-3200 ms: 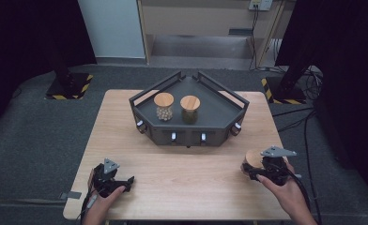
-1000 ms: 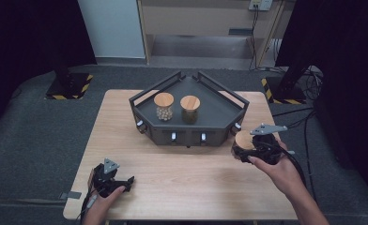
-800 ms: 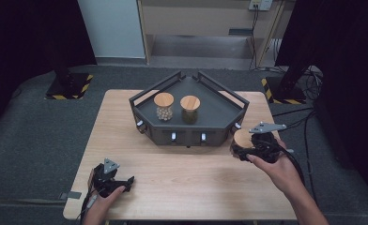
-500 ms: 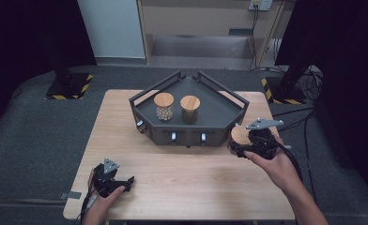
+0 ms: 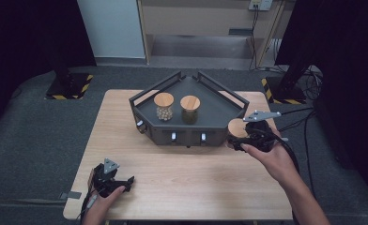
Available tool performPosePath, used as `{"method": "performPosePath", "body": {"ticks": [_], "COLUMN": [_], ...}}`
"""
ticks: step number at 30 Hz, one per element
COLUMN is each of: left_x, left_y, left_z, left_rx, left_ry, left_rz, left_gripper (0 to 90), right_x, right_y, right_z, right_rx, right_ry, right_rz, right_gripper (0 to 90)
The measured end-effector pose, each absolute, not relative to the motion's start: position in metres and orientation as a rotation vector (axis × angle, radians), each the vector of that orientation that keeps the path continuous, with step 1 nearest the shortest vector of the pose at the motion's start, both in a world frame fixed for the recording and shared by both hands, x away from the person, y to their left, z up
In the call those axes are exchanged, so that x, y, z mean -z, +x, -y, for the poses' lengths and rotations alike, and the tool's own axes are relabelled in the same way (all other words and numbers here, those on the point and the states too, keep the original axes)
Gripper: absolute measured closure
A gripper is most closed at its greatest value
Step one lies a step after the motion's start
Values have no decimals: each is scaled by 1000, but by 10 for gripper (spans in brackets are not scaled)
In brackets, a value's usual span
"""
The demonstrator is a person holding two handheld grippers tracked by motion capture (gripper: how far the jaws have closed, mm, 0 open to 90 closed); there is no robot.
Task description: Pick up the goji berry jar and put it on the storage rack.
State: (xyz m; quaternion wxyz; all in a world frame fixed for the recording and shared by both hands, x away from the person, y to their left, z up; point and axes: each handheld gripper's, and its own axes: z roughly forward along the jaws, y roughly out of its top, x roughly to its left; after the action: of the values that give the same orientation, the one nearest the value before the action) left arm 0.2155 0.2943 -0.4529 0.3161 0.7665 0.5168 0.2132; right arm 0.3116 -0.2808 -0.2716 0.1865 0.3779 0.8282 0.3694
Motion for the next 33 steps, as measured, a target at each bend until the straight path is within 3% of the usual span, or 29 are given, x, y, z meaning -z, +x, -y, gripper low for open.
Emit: {"method": "performPosePath", "body": {"ticks": [33], "left_x": [453], "left_y": [216], "left_z": [-294], "left_rx": [-560], "left_ry": [2019], "left_rz": [-1359], "left_gripper": [0], "right_x": [249], "right_y": [337], "right_z": [263], "right_rx": [-1027], "right_ry": [1044], "right_rz": [-2322], "right_gripper": [259]}}
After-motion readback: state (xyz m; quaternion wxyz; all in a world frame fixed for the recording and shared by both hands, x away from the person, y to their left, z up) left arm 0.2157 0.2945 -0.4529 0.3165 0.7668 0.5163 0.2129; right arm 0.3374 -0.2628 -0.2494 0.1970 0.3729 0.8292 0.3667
